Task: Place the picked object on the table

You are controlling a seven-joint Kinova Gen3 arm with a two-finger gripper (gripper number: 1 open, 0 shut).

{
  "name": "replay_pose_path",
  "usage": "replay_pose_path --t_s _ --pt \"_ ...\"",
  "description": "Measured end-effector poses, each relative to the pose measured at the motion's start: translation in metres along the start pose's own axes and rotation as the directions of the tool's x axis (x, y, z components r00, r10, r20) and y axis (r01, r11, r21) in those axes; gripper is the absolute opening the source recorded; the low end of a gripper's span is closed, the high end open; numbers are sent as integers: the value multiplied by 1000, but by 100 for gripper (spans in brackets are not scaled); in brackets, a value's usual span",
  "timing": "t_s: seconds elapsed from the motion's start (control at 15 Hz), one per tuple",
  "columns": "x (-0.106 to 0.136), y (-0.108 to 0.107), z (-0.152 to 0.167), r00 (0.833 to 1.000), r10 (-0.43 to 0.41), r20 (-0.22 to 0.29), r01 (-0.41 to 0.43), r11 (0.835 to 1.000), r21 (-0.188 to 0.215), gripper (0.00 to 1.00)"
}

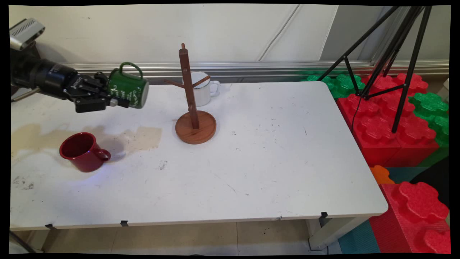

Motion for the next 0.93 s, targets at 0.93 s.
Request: replay_pose_path --t_s 0.93 --pt "-23 -22 -58 963 157 218 -172 984 49 0"
